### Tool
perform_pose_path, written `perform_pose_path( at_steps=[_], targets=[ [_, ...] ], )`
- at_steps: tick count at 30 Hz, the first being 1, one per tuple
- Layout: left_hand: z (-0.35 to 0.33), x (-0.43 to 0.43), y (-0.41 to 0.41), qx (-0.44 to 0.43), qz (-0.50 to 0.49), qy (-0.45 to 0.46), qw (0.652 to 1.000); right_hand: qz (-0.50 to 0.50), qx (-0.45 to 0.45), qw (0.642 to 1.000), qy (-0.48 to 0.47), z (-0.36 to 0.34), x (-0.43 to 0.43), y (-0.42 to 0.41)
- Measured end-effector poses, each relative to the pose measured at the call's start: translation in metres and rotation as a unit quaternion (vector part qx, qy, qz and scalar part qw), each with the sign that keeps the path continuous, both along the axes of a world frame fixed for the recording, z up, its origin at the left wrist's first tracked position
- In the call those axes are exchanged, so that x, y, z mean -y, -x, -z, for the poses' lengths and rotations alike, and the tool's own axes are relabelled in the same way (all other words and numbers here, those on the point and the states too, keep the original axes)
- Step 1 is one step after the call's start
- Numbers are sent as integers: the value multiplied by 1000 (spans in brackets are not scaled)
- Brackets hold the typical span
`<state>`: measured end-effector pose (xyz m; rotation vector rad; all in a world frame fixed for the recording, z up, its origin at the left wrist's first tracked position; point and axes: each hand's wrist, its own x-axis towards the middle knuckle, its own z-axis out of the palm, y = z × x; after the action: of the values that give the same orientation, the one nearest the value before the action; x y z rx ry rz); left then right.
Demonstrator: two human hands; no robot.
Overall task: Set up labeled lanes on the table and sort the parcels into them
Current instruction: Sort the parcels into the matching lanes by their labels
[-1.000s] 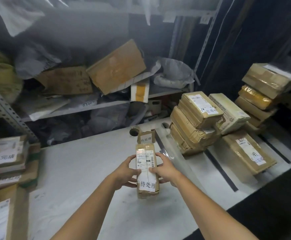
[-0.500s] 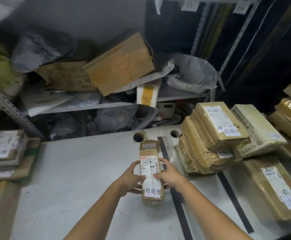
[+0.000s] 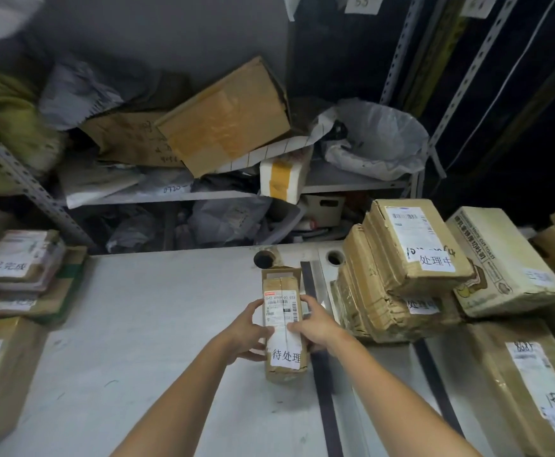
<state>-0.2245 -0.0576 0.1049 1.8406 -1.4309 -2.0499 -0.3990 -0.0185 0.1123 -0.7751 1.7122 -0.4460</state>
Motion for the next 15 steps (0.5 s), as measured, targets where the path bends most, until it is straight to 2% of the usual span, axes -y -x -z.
perform_pose_path(
  at_steps=[3, 6, 8, 11, 13, 15],
  targets=[
    [-9, 2, 0, 50, 41, 31, 997, -48, -26, 998, 2, -12, 4, 1],
    [-29, 9, -5, 142, 134, 94, 976, -168, -120, 978, 3, -41, 13, 2],
    [-45, 14, -14, 208, 195, 150, 947, -278, -227, 933, 10, -61, 19, 1],
    [-69, 22, -36, 263, 216, 195, 920, -391, -366, 844, 29, -82, 29, -6],
    [-87, 24, -55, 285, 210, 210, 911, -423, -386, 818, 49, -93, 37, -20],
    [-104, 22, -79, 301, 199, 221, 906, -440, -386, 807, 74, -103, 46, -39]
  ],
)
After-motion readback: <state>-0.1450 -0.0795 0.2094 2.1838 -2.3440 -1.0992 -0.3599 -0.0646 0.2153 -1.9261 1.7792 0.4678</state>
